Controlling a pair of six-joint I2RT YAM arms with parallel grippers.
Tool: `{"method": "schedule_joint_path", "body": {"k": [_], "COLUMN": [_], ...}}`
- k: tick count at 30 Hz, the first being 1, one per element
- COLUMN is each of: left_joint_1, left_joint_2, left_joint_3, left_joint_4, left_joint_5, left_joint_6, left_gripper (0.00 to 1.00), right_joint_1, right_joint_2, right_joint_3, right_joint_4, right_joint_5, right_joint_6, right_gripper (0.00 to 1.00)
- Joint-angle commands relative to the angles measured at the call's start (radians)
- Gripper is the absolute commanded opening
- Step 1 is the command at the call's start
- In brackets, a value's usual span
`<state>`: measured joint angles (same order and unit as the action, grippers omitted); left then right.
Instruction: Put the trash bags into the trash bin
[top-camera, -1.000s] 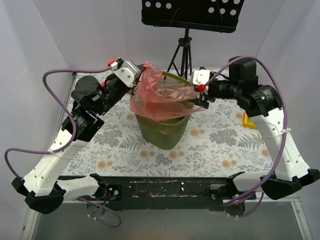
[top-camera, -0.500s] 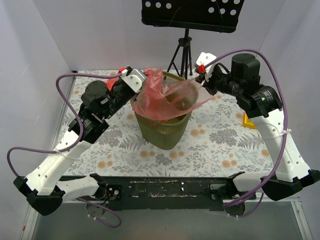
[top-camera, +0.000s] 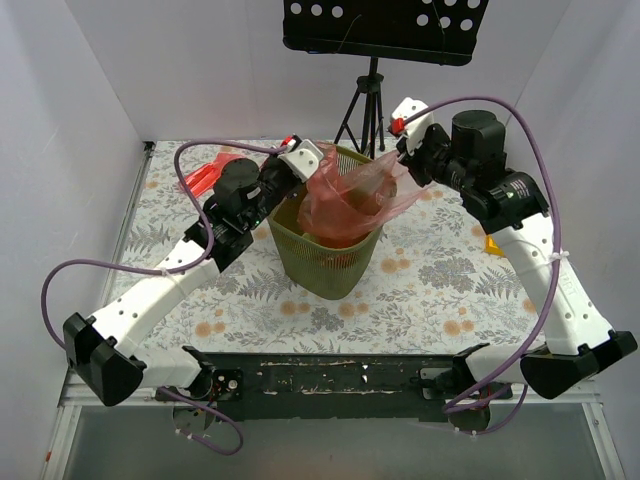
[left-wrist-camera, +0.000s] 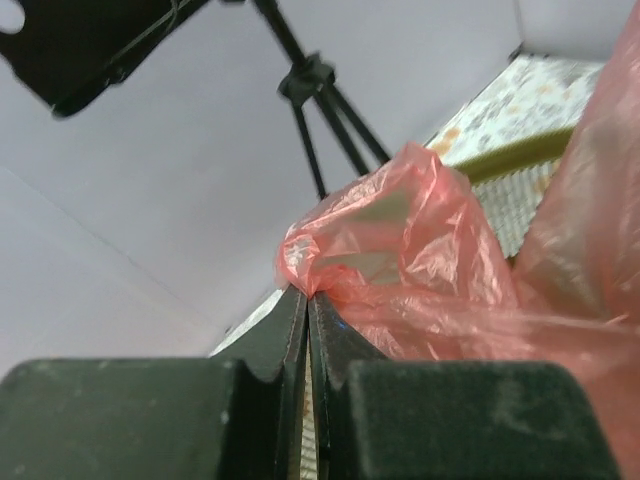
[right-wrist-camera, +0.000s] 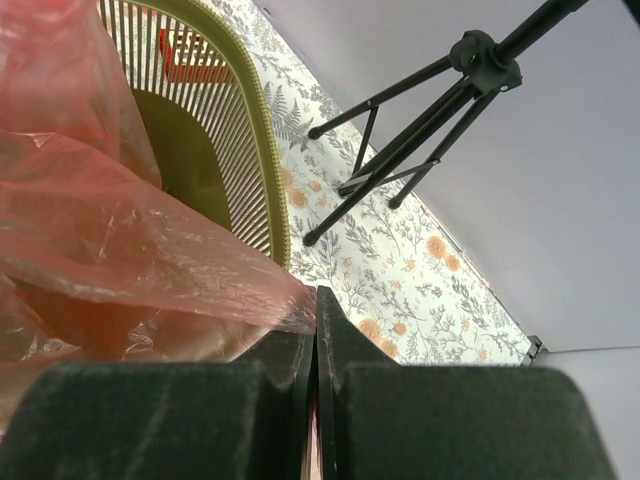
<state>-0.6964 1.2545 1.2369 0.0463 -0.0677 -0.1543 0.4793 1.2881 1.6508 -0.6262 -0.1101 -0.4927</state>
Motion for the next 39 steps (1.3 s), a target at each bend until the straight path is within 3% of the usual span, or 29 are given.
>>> {"method": "schedule_joint_path", "body": {"k": [1,7,13,17,21,25,34,39], "left_joint_1": [0.072,0.193,0.277,0.316,0.347,0.373,0.455,0.462], "left_joint_2": [-0.062,-0.026,0.072,0.163,0.239,0.206,0.074,0.071], "left_joint_3": [0.035,0.078,0.081,0.117,0.191,0.165,0.062,0.032], "left_joint_4": [-0.037,-0.158,-0.135,-0.103,-0.203,-0.284,-0.476,-0.491], "left_joint_5": [-0.063,-0.063,-0.029,-0.02,0.028,0.169,0.347,0.416], "left_joint_6": [0.074,0.125,0.128,0.105,0.055,0.039,0.022,0.001], "left_gripper": [0.0,0.0,0.0,0.0,0.0,0.0,0.0,0.0], "right_joint_1": [-0.001,-0.03,-0.074,-0.119,-0.154,-0.183,-0.231,-0.242], "right_joint_2": [0.025,0.125,0.284,0.394,0.481,0.465,0.399,0.427], "right_joint_3": [0.001,0.036,0.147,0.246,0.329,0.273,0.086,0.06], "right_joint_4": [0.058,0.12,0.177,0.169,0.071,0.008,-0.122,-0.148], "right_joint_5": [0.015,-0.028,-0.06,-0.086,-0.144,-0.217,-0.37,-0.451], "right_joint_6": [0.02,0.052,0.1,0.146,0.158,0.146,0.144,0.178], "right_gripper": [0.01,0.01,0.01,0.01,0.01,0.01,0.02,0.07]}}
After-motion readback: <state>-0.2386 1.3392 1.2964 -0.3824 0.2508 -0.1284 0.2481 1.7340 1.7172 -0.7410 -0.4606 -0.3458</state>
